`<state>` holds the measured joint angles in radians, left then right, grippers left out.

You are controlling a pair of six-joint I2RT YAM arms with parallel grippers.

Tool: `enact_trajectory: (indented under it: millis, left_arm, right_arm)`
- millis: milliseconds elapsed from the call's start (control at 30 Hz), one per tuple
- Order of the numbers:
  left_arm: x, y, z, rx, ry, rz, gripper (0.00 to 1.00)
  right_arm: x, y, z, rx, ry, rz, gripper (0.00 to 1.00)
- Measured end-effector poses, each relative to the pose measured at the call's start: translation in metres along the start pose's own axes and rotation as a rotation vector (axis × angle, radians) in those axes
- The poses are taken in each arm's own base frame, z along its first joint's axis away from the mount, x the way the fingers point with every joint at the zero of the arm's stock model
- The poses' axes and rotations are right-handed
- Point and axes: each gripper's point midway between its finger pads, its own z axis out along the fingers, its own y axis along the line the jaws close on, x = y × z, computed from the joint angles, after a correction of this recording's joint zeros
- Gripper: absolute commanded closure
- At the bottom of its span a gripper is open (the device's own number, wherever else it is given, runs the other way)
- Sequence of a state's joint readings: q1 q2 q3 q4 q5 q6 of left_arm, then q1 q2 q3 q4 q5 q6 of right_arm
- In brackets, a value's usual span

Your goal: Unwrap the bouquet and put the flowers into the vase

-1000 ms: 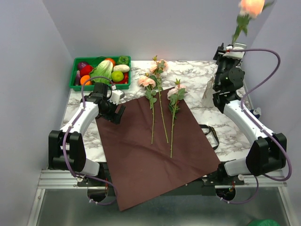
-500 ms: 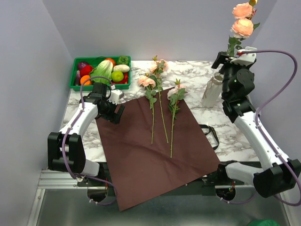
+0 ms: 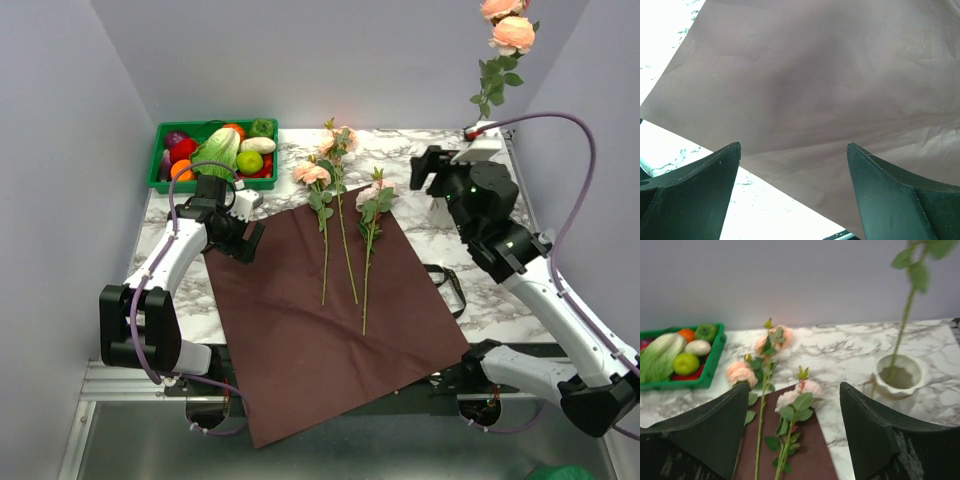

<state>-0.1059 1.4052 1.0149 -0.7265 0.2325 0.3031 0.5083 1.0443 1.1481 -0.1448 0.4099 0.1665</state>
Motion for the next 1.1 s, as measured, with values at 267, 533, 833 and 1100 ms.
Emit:
enact_trajectory:
  millis: [267,533,833,1100]
  left_arm:
    - [0.0,-0.002,-0.006,-0.003,-0.007,0.001,0.05]
    - [0.001,-0.002,-0.007,-0.002,-0.005,0.0,0.05]
    - [-0.001,-0.001,-0.007,-0.004,-0.007,0.001,0.05]
    - [0.0,0.0,-0.006,-0.005,-0.002,-0.002,0.05]
  right_arm:
    - [0.092,0.052,0.026,-0.084,0.237,-0.063,0.18]
    - [0.193,0.07,0.057,-0.098,0.472,-0.124,0.23]
    - [0.294,0.064,0.079,-0.004,0.703,-0.196,0.22]
    - [0.336,0.047,0.076,0.075,0.801,-0.217,0.22]
